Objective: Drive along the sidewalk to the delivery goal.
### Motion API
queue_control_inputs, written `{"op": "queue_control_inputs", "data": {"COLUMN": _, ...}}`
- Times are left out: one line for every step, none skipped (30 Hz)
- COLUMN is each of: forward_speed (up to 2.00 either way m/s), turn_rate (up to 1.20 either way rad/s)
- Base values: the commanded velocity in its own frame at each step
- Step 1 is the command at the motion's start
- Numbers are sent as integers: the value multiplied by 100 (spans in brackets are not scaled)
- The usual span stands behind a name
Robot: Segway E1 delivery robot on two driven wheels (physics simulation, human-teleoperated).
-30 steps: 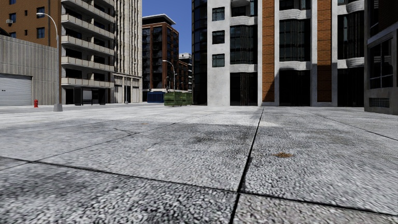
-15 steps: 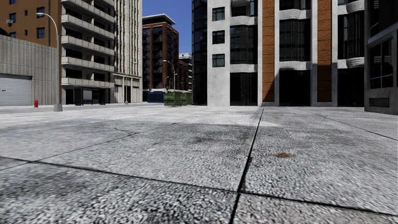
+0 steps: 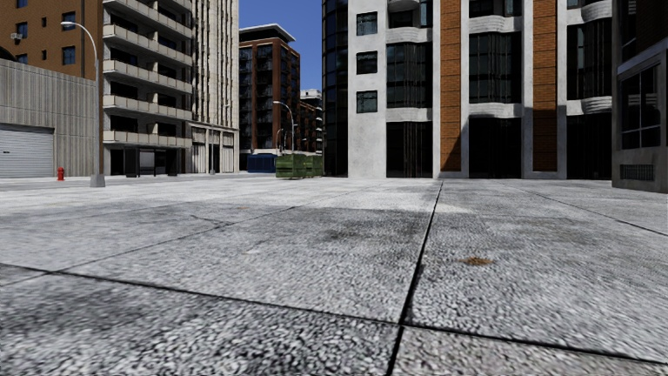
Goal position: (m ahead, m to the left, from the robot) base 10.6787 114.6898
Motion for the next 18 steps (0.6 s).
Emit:
{"op": "queue_control_inputs", "data": {"forward_speed": 32, "turn_rate": 19}}
{"op": "queue_control_inputs", "data": {"forward_speed": 34, "turn_rate": 21}}
{"op": "queue_control_inputs", "data": {"forward_speed": 37, "turn_rate": 23}}
{"op": "queue_control_inputs", "data": {"forward_speed": 38, "turn_rate": 24}}
{"op": "queue_control_inputs", "data": {"forward_speed": 38, "turn_rate": 24}}
{"op": "queue_control_inputs", "data": {"forward_speed": 39, "turn_rate": 24}}
{"op": "queue_control_inputs", "data": {"forward_speed": 39, "turn_rate": 24}}
{"op": "queue_control_inputs", "data": {"forward_speed": 43, "turn_rate": 25}}
{"op": "queue_control_inputs", "data": {"forward_speed": 46, "turn_rate": 25}}
{"op": "queue_control_inputs", "data": {"forward_speed": 48, "turn_rate": 25}}
{"op": "queue_control_inputs", "data": {"forward_speed": 49, "turn_rate": 25}}
{"op": "queue_control_inputs", "data": {"forward_speed": 50, "turn_rate": 25}}
{"op": "queue_control_inputs", "data": {"forward_speed": 50, "turn_rate": 25}}
{"op": "queue_control_inputs", "data": {"forward_speed": 50, "turn_rate": 25}}
{"op": "queue_control_inputs", "data": {"forward_speed": 50, "turn_rate": 26}}
{"op": "queue_control_inputs", "data": {"forward_speed": 50, "turn_rate": 27}}
{"op": "queue_control_inputs", "data": {"forward_speed": 50, "turn_rate": 27}}
{"op": "queue_control_inputs", "data": {"forward_speed": 50, "turn_rate": 28}}
